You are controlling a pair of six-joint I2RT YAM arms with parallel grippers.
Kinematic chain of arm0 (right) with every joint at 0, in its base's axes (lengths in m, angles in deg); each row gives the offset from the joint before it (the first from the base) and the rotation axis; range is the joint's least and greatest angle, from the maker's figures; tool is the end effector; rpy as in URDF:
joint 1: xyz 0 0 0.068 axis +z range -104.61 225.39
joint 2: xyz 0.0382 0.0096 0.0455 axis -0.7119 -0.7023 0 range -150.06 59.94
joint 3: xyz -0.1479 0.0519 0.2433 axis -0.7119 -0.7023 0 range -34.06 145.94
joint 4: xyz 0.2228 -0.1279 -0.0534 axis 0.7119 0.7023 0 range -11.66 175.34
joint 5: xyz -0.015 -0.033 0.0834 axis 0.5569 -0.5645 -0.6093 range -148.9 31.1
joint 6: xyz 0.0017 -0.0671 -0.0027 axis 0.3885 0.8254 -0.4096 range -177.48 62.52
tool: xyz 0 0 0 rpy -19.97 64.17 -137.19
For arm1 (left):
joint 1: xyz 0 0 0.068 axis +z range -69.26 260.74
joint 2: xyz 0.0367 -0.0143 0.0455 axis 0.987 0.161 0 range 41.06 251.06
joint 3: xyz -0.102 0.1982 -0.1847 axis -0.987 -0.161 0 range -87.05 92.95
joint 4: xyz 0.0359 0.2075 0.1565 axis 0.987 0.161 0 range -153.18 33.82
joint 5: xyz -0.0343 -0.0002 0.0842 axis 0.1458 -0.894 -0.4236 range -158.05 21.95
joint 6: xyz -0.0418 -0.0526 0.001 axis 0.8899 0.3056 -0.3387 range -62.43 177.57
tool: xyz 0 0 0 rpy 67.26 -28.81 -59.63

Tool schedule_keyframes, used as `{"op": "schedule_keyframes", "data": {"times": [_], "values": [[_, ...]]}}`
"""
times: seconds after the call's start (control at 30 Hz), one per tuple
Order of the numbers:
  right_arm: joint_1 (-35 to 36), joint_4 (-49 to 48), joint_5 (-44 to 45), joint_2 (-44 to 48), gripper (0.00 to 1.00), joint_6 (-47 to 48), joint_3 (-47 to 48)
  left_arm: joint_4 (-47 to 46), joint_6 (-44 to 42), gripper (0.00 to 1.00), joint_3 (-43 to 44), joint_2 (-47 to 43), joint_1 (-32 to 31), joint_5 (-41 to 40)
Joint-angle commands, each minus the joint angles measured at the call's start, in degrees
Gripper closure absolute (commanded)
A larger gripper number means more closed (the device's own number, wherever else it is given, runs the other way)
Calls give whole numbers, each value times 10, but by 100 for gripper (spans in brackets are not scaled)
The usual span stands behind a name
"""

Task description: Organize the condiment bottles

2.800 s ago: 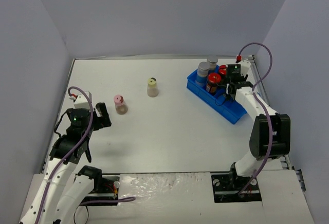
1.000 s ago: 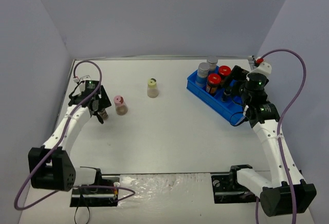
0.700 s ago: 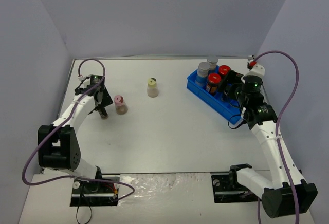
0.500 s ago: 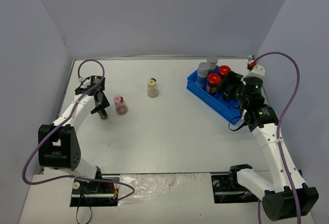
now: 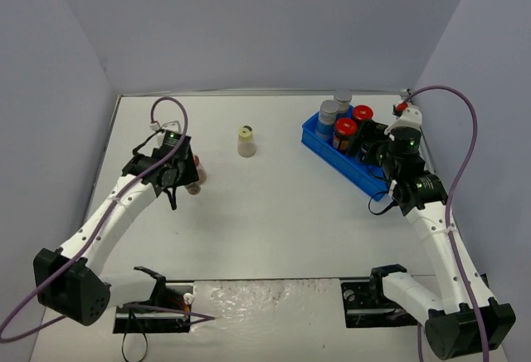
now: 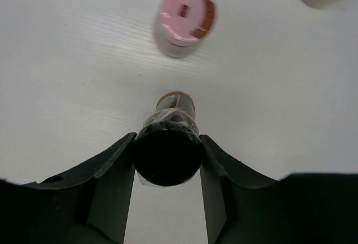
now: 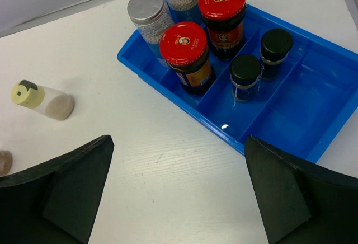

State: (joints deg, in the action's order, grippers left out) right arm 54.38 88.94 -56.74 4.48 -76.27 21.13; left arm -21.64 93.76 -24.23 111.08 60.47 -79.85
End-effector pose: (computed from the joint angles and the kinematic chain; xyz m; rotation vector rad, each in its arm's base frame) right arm 0.2297 0.0343 0.3799 0.1787 1.7623 0.3189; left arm 0.2467 -0.0793 0.3114 -0.4262 2.3700 -0.2094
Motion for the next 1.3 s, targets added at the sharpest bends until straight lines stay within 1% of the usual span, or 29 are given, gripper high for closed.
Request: {"op": "schedule_keyframes", "data": {"times": [0.0,0.13,0.23,0.43,0.5,0.6,0.73,0.83,0.9,1.03,1.1,1.13,1.17,1.27], "values": [[2,-24,-16,3,0,6,0,-14,15,99,80,37,-149,-46],[1,-15,-15,-2,0,8,15,-52,2,99,157,127,-211,-62],[1,-6,-15,-3,0,11,21,-78,-10,97,197,183,-238,-57],[1,10,-15,-3,0,11,23,-96,0,91,260,296,-266,-41],[1,15,-15,-2,0,11,23,-94,1,89,284,324,-277,-46],[1,23,-26,0,0,15,23,-94,1,85,296,354,-285,-48],[2,27,-49,1,0,24,21,-96,6,72,294,367,-286,-48],[2,30,-61,1,0,30,19,-103,8,57,281,364,-287,-46],[3,32,-70,-3,0,34,20,-103,10,49,276,359,-287,-47],[7,33,-102,-17,0,47,27,-103,10,20,269,336,-287,-53],[13,32,-108,-24,0,53,34,-100,10,9,271,322,-287,-60],[18,32,-109,-29,0,57,39,-99,10,5,271,313,-287,-65],[29,33,-107,-37,0,59,43,-98,9,4,271,298,-287,-70],[59,32,-97,-60,0,64,57,-98,6,3,255,257,-286,-86]]}}
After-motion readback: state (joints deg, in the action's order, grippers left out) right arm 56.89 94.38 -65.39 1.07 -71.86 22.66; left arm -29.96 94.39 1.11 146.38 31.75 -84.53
